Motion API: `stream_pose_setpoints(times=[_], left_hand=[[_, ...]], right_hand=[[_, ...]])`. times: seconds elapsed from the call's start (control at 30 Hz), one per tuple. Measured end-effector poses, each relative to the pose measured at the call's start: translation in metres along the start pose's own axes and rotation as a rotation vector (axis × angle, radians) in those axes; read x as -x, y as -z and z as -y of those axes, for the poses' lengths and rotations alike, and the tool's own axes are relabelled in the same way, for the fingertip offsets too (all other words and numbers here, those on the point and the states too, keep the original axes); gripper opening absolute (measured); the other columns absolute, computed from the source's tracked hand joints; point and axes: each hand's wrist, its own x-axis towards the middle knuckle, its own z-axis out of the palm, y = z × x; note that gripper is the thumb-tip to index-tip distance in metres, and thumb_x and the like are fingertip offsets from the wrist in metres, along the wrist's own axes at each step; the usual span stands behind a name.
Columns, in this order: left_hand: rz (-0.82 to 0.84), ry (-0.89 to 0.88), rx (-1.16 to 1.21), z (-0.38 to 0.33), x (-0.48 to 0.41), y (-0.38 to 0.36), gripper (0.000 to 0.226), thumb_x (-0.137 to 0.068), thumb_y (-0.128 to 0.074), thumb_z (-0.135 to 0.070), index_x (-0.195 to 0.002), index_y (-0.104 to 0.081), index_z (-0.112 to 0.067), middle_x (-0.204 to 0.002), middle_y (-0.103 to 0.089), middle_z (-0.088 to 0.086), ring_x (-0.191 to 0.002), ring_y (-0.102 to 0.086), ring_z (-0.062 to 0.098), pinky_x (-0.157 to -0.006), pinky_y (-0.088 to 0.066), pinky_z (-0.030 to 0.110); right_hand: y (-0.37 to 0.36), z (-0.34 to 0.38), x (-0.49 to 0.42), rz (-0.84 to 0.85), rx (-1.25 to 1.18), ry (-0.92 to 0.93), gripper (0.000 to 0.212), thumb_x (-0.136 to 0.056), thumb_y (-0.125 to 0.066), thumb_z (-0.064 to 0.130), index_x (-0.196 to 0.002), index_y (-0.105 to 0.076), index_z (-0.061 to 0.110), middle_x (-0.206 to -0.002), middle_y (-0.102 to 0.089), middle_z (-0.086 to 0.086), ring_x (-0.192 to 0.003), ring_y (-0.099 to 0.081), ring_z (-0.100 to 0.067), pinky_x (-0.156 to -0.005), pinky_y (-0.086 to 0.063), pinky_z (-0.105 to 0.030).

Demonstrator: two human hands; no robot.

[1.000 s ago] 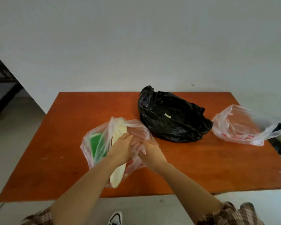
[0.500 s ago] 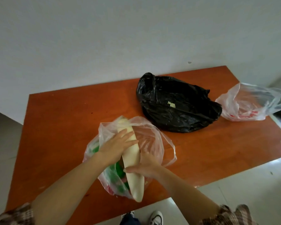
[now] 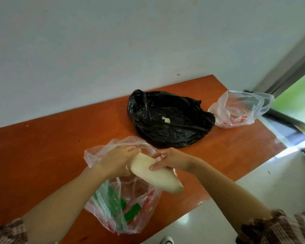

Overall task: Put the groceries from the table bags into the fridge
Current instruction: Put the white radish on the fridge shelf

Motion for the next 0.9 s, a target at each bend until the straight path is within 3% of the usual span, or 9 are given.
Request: stream_pose_setpoints(times=[0.1,0.23,0.37,0.43,0.5,0.6,0.77,0.9], left_hand=[[-0.072,0.070,0.155,-0.012,-0.001,0.012,0.084,-0.062,-0.080,-0.042,-0.137,-0.045,-0.031,-0.134,-0.048,-0.016,-0.123,-0.045,0.007,-0.102,-0.041,0.032],[-0.117,0.126,0.322,-0.024,-0.008,0.023,0.079,-0.056,-0.075,-0.058,-0.128,-0.049,-0.037,-0.124,-0.057,-0.016,-0.108,-0.056,0.009,-0.082,-0.046,0.026],[-0.163,0.196,0.419,-0.044,-0.016,0.032,0.072,-0.058,-0.082,-0.051,-0.121,-0.050,-0.039,-0.104,-0.057,-0.023,-0.090,-0.054,0.001,-0.067,-0.038,0.013],[-0.156,0.207,0.489,-0.057,-0.020,0.034,0.069,-0.057,-0.083,-0.051,-0.117,-0.050,-0.040,-0.099,-0.057,-0.023,-0.089,-0.057,0.001,-0.067,-0.040,0.018],[-0.147,0.216,0.576,-0.069,-0.025,0.035,0.069,-0.058,-0.083,-0.050,-0.118,-0.051,-0.038,-0.101,-0.061,-0.019,-0.091,-0.059,0.003,-0.067,-0.044,0.021],[-0.131,0.210,0.663,-0.093,-0.035,0.038,0.068,-0.059,-0.084,-0.046,-0.119,-0.052,-0.035,-0.105,-0.063,-0.015,-0.092,-0.060,0.004,-0.070,-0.048,0.024],[-0.096,0.141,0.753,-0.149,-0.059,0.046,0.062,-0.061,-0.084,-0.047,-0.114,-0.054,-0.034,-0.105,-0.063,-0.014,-0.093,-0.062,0.007,-0.079,-0.054,0.033],[-0.050,0.031,0.816,-0.219,-0.076,0.054,0.053,-0.067,-0.081,-0.045,-0.112,-0.057,-0.031,-0.104,-0.066,-0.010,-0.092,-0.064,0.008,-0.076,-0.055,0.030]], right_hand=[[0.036,0.003,0.024,0.003,-0.197,0.037,0.037,-0.080,-0.074,0.033,-0.114,-0.070,0.020,-0.116,-0.069,-0.005,-0.105,-0.066,-0.023,-0.089,-0.054,-0.036],[0.059,0.005,0.051,-0.070,-0.443,0.148,0.055,-0.076,-0.067,0.049,-0.119,-0.068,0.015,-0.121,-0.064,-0.010,-0.104,-0.063,-0.026,-0.083,-0.051,-0.035],[0.061,0.005,0.072,-0.205,-0.580,0.275,0.066,-0.073,-0.063,0.058,-0.126,-0.061,0.018,-0.127,-0.062,-0.013,-0.113,-0.061,-0.031,-0.096,-0.051,-0.045],[0.060,0.005,0.081,-0.260,-0.563,0.330,0.060,-0.075,-0.065,0.055,-0.126,-0.061,0.023,-0.124,-0.064,-0.006,-0.111,-0.062,-0.027,-0.097,-0.051,-0.044],[0.059,0.005,0.088,-0.338,-0.555,0.368,0.047,-0.080,-0.071,0.039,-0.124,-0.062,0.025,-0.118,-0.067,0.001,-0.108,-0.063,-0.020,-0.095,-0.051,-0.043],[0.062,0.002,0.100,-0.464,-0.565,0.409,0.047,-0.078,-0.077,0.021,-0.123,-0.062,0.025,-0.119,-0.067,0.001,-0.110,-0.062,-0.021,-0.087,-0.053,-0.040],[0.075,-0.021,0.141,-0.575,-0.571,0.433,0.056,-0.077,-0.079,0.030,-0.128,-0.055,0.033,-0.122,-0.065,0.003,-0.114,-0.061,-0.019,-0.093,-0.052,-0.045],[0.097,-0.046,0.197,-0.711,-0.640,0.485,0.038,-0.082,-0.073,0.028,-0.118,-0.059,0.033,-0.111,-0.070,0.007,-0.100,-0.068,-0.013,-0.076,-0.058,-0.030]])
